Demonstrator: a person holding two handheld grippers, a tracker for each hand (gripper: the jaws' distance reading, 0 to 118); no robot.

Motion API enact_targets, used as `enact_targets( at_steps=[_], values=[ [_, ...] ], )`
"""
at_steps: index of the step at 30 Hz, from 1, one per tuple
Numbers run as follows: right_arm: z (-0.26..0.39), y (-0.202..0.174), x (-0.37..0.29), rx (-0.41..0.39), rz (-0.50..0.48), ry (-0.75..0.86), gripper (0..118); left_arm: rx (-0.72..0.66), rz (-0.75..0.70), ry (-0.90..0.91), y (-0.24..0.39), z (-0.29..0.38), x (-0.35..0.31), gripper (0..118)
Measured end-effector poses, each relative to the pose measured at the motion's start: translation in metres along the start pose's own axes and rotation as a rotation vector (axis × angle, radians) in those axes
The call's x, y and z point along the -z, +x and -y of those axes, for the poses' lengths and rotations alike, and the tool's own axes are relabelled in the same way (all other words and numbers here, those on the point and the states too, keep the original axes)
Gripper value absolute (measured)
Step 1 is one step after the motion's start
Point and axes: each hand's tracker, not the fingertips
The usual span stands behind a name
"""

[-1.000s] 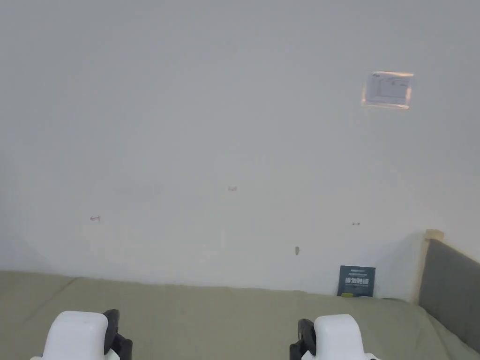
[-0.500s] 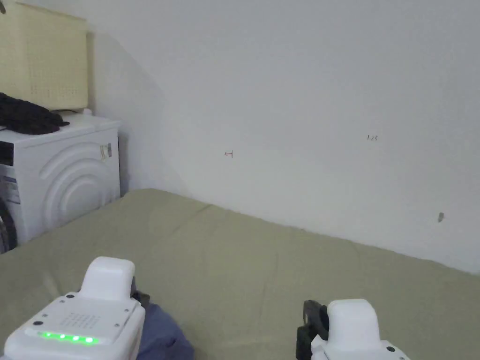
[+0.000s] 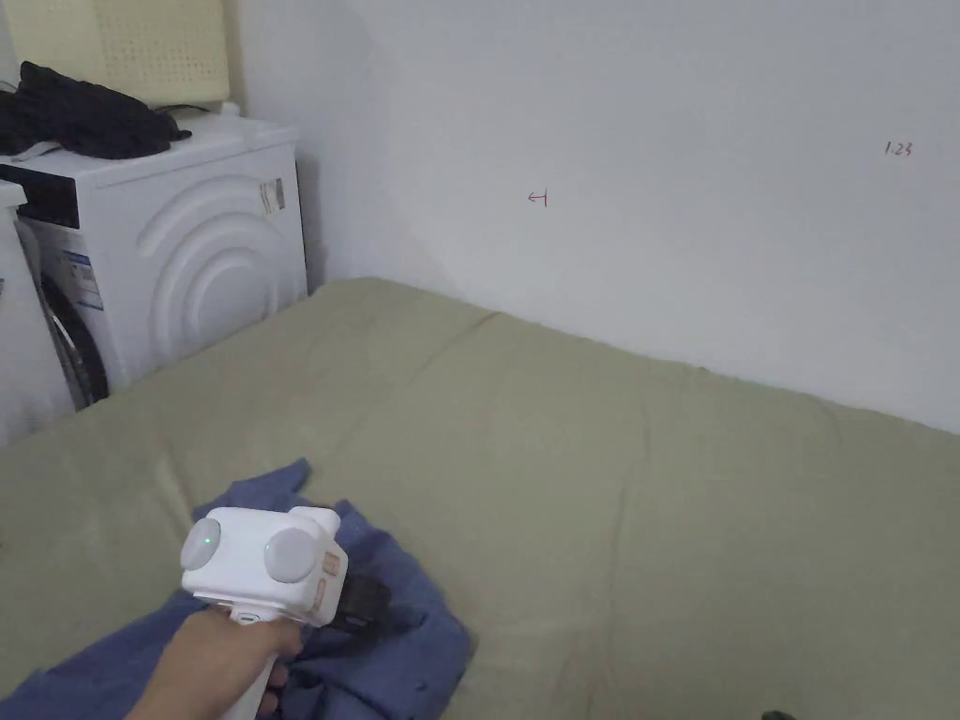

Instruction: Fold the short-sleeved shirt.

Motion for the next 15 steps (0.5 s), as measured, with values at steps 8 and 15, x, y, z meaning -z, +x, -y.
enact_targets(
  at_steps=[8, 15],
  values=[
    [0.004, -0.002, 0.016, 0.003, -0.026, -0.019, 0, -0.029, -0.212, -0.156, -0.024, 0.022, 0.073, 118],
    [0.011, 0.002, 0.009, -0.002, -0.024, -0.029, 0, -0.148, -0.128, -0.136, -0.033, 0.029, 0.053, 6]
  ],
)
